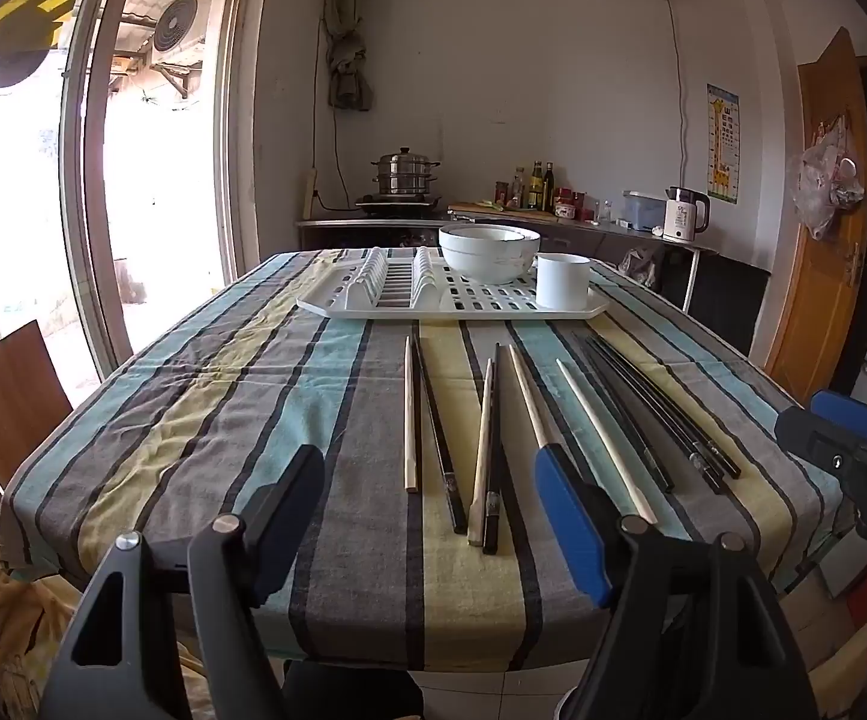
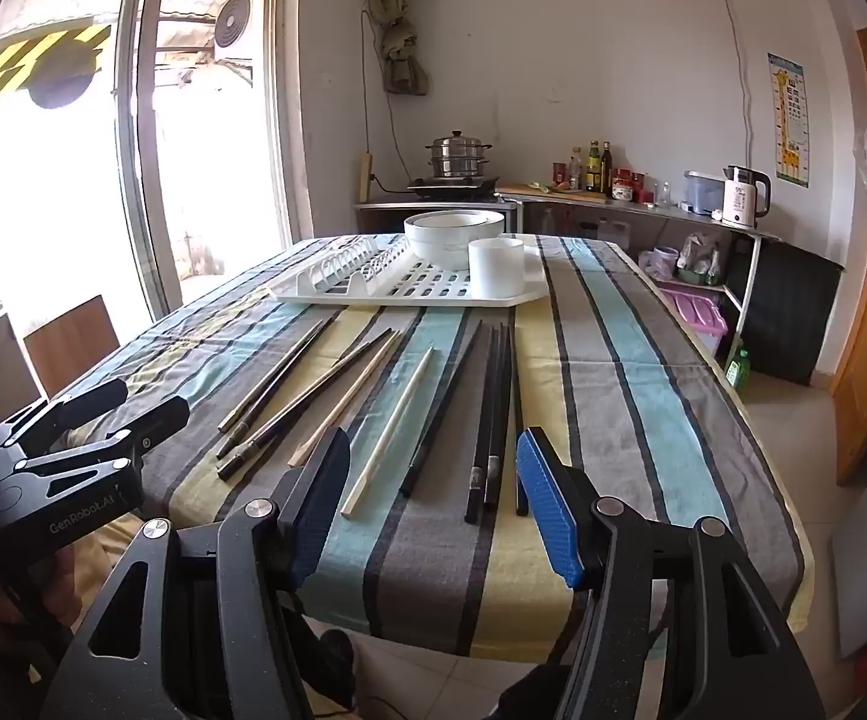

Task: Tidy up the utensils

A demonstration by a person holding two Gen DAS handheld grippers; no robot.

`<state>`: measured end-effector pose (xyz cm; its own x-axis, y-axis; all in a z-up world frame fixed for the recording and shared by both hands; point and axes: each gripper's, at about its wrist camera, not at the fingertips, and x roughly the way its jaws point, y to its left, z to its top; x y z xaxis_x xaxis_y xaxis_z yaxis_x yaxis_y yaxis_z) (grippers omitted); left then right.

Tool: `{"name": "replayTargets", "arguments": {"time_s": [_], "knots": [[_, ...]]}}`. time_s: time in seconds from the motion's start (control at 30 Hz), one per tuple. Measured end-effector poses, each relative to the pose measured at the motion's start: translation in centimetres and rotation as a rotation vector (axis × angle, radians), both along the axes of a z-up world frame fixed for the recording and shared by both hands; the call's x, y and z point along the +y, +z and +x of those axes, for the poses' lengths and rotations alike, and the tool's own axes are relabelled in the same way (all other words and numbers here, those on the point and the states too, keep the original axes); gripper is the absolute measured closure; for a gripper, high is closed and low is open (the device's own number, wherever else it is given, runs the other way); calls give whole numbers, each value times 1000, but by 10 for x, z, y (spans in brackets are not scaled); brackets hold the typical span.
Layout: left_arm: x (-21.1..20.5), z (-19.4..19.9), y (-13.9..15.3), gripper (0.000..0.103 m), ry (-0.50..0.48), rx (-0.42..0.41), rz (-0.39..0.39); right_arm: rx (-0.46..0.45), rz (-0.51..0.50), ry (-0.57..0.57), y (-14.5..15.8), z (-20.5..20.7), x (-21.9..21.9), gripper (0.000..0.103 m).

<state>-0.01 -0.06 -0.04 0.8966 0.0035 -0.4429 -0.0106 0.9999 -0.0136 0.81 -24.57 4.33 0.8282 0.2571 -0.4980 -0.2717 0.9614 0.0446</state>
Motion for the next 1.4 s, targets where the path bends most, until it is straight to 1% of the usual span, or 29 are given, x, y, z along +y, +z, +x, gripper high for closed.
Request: {"name": "replayTargets", "arguments": {"time_s": [0.1,0.13,0.17,0.2,0.27,0.4,0.67,0.97,1.4], "knots": [[-4,-1,-1,28,-5,8,13,4,8,0,1,0,0,44],[-1,-1,1,28,1,6,-5,4,8,0,1,1,0,44],[-2,-2,2,28,0,5,0,3,8,-1,1,1,0,44],[1,2,1,28,1,8,-10,2,7,-2,1,1,0,44],[-5,4,1,28,-4,5,12,3,10,-1,1,0,0,44],[-4,-3,1,28,-9,-22,14,1,8,-2,0,1,1,44],[-2,-4,2,28,-3,-29,-4,3,11,-2,0,1,0,44],[-4,-4,3,28,-18,-28,0,1,12,-3,1,0,-1,44],[-5,-5,4,28,-3,-30,8,-2,11,-3,4,-1,-1,44]]}}
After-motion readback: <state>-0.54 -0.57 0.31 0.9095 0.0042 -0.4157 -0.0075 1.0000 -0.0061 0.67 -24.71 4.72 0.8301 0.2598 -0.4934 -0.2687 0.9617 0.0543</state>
